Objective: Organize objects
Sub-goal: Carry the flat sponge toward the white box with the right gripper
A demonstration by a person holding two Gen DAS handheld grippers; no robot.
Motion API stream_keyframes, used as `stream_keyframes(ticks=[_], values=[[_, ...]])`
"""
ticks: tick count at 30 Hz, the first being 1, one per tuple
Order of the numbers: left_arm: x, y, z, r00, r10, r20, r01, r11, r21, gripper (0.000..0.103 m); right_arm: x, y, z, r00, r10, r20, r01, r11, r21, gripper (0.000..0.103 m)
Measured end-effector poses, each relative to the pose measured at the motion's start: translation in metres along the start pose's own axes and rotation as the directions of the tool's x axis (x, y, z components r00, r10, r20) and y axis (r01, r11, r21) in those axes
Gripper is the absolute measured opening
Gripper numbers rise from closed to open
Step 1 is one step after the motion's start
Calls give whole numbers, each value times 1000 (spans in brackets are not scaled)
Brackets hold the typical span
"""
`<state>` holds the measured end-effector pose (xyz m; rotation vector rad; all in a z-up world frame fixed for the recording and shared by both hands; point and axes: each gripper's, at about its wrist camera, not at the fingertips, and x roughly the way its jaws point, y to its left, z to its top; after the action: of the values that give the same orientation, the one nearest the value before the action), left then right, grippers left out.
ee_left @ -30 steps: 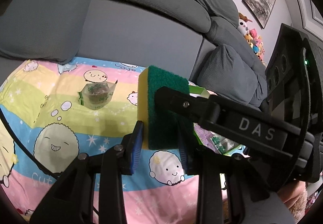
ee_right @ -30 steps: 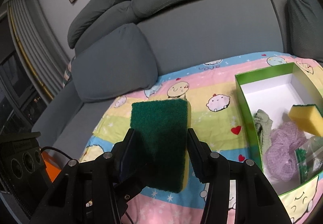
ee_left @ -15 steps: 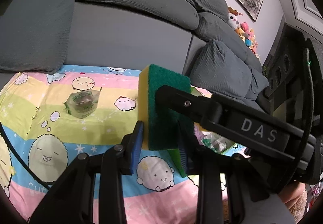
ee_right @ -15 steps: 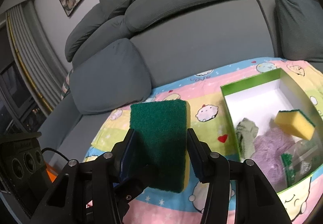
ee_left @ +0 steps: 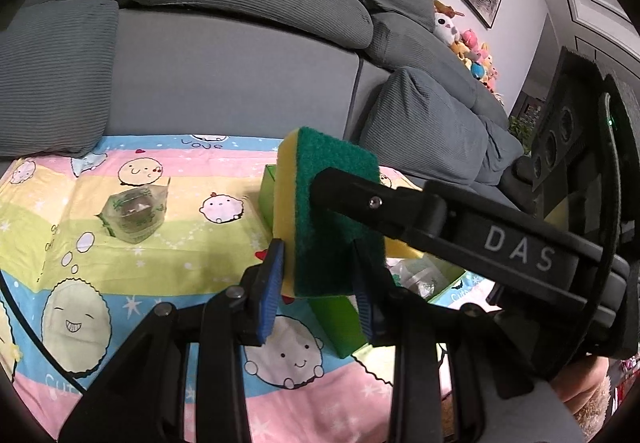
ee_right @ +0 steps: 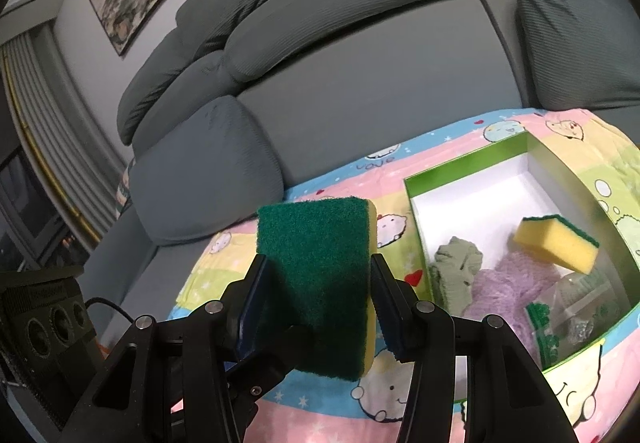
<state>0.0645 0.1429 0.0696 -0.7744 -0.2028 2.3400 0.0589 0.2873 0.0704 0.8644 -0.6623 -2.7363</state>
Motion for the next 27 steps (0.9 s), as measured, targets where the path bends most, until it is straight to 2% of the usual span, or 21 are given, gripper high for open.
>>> stream_keyframes(ticks=[7,27], values=[[11,-10,4,1000,-18,-22,18,1000,14,31,-4,-9,5,999,-35,9,35,999,16,52],[48,-27,1,989,-104,-101,104,995,-10,32,-11,-49,11,992,-118,-45,121,989,82,52]])
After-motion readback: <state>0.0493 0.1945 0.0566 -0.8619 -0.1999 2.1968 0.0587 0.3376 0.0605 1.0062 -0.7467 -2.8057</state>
